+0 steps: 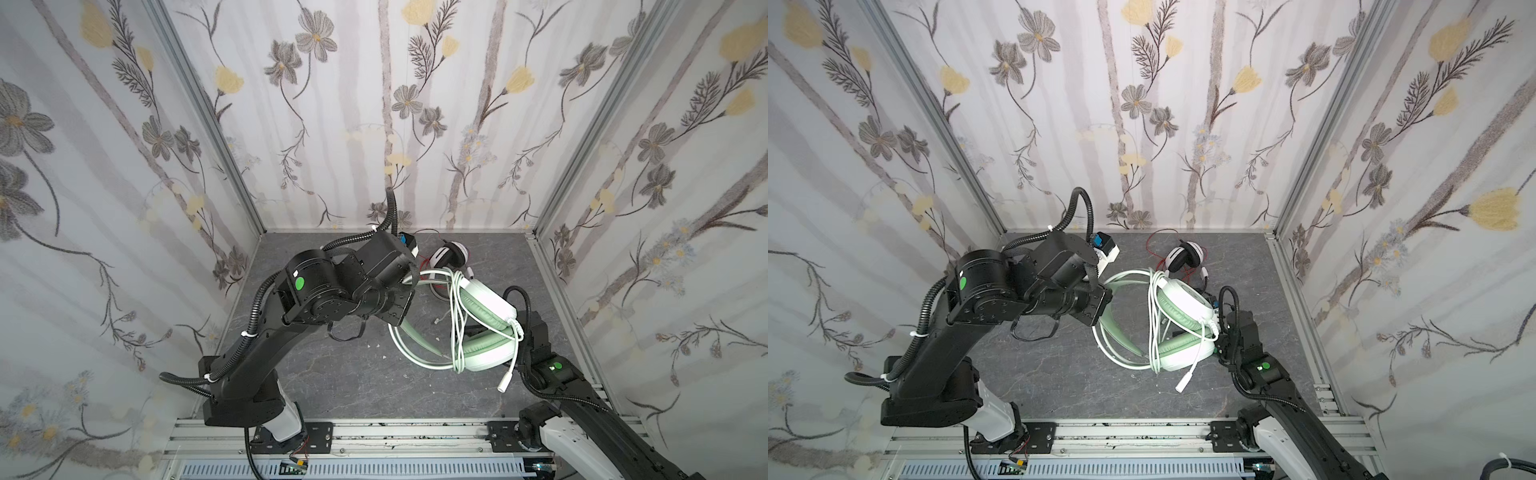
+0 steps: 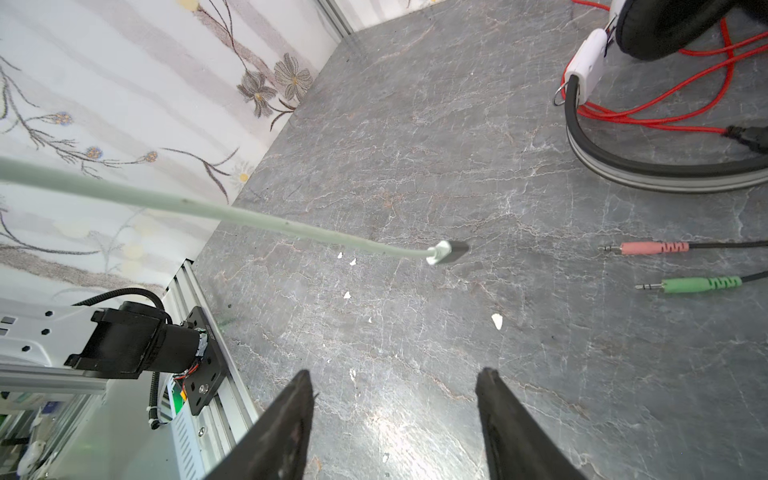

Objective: Wrap the headphones

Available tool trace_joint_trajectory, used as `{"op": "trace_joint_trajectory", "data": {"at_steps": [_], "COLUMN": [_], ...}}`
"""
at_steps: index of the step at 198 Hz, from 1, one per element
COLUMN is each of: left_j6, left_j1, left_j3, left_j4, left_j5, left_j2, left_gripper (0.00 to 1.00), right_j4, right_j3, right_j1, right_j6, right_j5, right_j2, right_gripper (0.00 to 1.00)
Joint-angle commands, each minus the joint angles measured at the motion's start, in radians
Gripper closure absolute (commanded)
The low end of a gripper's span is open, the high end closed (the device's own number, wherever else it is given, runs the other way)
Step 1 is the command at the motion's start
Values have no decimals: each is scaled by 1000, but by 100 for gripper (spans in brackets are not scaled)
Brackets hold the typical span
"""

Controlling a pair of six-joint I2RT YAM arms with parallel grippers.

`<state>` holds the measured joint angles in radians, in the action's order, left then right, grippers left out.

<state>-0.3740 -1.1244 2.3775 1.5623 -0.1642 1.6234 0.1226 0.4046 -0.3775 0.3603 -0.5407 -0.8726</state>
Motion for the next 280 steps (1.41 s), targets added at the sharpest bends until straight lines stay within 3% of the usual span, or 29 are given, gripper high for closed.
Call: {"op": "trace_joint_trajectory", "data": {"at_steps": [1,37,64,95,123,162,209,280], "left_j6": [-26,-41,-49,-61,-75,-80,-78,-80], "left_j1": [5,13,21,37,58,68,73,83], "left_j3": [48,175,185,187,206,209,210,215], "left_j4": [-20,49,49,42,46,39,36,35], "left_j5": [2,-13,-6,-3,10,28,43,55], "left_j2": [24,97,110,115,116,112,110,108], "left_gripper": [100,100,100,100,100,100,100,100], "right_j4": [-71,-27,-69,-169,-221,-342,-374,-485], "right_j3": [-37,-47,-63,-128,-160,-149,-56,30], "right_j1": [-1,-14,-34,-150,-259,-338,-342,-389], "right_j6": [64,176,340,568,702,709,493,655], "right_j5": [1,128,122,239,372,412,353,436], "right_j2": [3,-14,-25,47,86,22,-124,-367], "right_gripper": [37,38,39,37,30,28,31,29]}}
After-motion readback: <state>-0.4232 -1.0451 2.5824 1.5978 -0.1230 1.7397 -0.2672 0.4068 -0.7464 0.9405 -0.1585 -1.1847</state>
